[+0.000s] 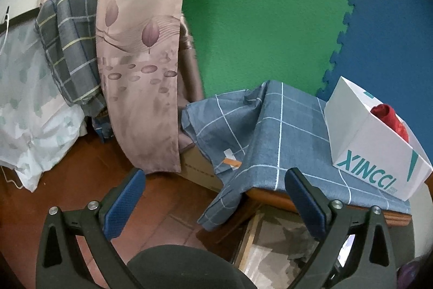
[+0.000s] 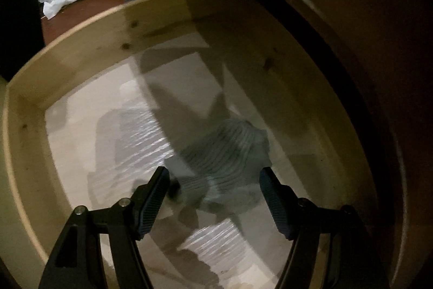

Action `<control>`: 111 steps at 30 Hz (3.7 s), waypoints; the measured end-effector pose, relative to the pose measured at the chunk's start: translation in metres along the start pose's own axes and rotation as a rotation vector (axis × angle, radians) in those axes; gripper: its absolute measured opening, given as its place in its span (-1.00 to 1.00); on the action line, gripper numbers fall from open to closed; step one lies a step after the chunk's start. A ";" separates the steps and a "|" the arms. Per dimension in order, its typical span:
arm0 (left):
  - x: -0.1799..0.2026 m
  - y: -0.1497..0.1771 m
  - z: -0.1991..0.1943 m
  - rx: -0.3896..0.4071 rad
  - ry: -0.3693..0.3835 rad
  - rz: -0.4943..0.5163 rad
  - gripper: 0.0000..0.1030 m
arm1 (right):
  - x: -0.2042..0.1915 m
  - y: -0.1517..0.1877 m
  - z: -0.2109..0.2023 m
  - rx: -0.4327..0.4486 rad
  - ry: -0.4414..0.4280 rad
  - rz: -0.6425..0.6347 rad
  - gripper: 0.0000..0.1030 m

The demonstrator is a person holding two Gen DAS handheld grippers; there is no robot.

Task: Take underwear out of drawer
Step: 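Lower the right gripper into the drawer toward the grey sock, then close the right gripper on the grey sock, then carry the grey sock with the right gripper and release it into the shoebox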

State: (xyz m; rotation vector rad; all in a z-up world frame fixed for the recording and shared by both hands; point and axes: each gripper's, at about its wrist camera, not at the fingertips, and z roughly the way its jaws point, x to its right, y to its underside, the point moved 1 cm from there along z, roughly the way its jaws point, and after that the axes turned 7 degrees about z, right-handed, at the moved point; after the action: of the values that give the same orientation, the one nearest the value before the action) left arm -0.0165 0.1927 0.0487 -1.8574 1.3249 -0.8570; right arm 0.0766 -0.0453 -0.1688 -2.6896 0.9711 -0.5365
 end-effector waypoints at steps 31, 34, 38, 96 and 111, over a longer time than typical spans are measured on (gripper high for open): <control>0.010 0.002 0.004 -0.010 -0.033 0.061 0.97 | 0.017 0.009 0.035 0.012 -0.063 0.012 0.66; 0.010 0.002 0.004 -0.010 -0.036 0.065 0.97 | 0.021 0.007 0.034 -0.006 -0.082 0.020 0.56; 0.010 0.002 0.003 -0.009 -0.038 0.068 0.97 | 0.020 0.005 0.032 -0.037 -0.100 0.009 0.19; 0.009 0.002 0.004 -0.014 -0.046 0.083 0.98 | 0.203 0.051 -0.360 0.610 -0.051 0.601 -0.21; 0.008 0.007 -0.001 -0.008 -0.046 0.100 0.98 | 0.259 -0.098 -0.285 0.433 -0.111 0.600 -0.20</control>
State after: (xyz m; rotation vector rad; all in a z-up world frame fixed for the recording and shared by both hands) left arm -0.0191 0.1835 0.0442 -1.7899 1.3822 -0.7539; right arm 0.1990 -0.1658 0.1892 -1.9031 1.3635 -0.4014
